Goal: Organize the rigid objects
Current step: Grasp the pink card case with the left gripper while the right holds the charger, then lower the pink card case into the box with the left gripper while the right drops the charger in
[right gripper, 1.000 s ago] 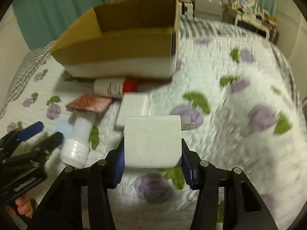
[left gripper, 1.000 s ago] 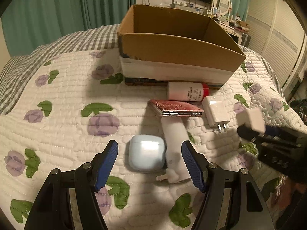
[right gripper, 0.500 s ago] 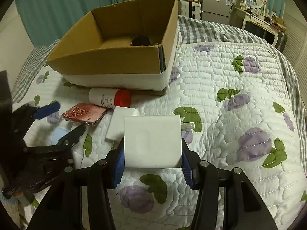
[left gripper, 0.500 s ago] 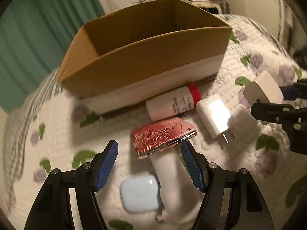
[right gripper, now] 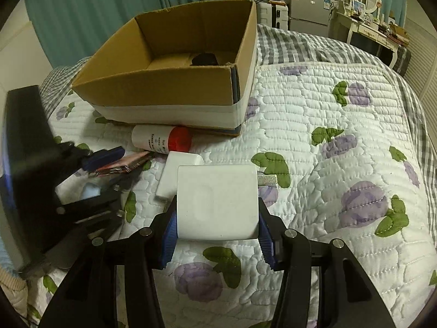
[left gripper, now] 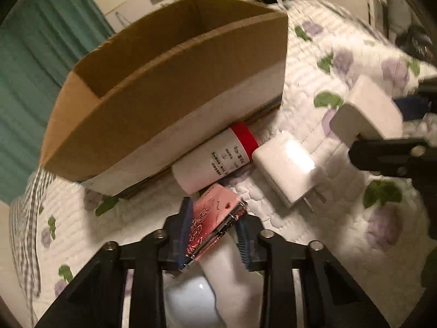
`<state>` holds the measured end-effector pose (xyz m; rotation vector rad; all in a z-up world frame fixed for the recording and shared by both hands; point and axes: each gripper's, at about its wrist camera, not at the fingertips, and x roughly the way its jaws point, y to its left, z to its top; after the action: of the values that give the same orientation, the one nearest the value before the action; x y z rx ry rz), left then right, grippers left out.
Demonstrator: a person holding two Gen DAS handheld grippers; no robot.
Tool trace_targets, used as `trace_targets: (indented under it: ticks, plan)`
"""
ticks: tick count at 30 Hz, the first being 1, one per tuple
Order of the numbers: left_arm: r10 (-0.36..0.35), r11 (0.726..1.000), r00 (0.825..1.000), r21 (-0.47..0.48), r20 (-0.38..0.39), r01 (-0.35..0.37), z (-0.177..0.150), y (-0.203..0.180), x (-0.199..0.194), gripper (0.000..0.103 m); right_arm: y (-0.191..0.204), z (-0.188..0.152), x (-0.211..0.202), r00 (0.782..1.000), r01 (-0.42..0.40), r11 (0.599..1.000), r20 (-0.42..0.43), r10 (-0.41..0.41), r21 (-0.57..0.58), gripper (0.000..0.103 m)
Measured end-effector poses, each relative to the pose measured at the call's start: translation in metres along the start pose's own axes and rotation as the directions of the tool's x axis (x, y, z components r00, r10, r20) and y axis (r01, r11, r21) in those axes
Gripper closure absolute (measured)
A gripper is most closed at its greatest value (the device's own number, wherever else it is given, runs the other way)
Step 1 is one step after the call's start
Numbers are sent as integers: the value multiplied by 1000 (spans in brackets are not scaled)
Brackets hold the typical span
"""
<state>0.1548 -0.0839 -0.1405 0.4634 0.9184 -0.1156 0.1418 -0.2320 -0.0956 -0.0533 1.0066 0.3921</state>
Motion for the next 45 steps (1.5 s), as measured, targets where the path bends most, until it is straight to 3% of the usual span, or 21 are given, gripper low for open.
trace_targets:
  ticks: [3, 5, 7, 14, 22, 27, 32, 40, 45]
  plan:
    - [-23, 993, 1000, -116, 18, 25, 1, 22, -18, 92, 3, 1, -10, 1000, 0, 1000, 24, 0, -3, 53]
    - [-104, 969, 994, -222, 23, 107, 1, 41, -28, 93, 7, 4, -18, 999, 3, 1000, 42, -2, -8, 53]
    - [-136, 945, 990, -295, 48, 144, 0, 57, -42, 93, 10, 7, -29, 998, 6, 1000, 68, -5, -12, 53]
    - [-123, 912, 982, -373, 146, 170, 3, 83, -98, 94, 25, 26, -67, 987, 0, 999, 160, 7, -42, 53]
    - [-36, 897, 962, -415, 271, 150, 50, 115, -134, 93, 40, 91, -101, 953, 0, 995, 302, 30, -98, 53]
    - [-5, 894, 959, -428, 284, 131, 83, 139, -114, 93, 39, 132, -90, 939, 12, 993, 342, 30, -121, 53]
    - [-8, 895, 971, -431, 237, 113, 109, 149, -56, 93, 27, 166, -54, 942, 31, 990, 336, 19, -140, 53]
    - [-34, 900, 986, -423, 166, 103, 113, 142, 17, 93, 14, 180, 7, 967, 70, 982, 253, -24, -176, 53]
    - [-35, 905, 985, -414, 169, 103, 115, 139, 26, 89, 13, 181, 15, 971, 49, 981, 239, -3, -187, 53]
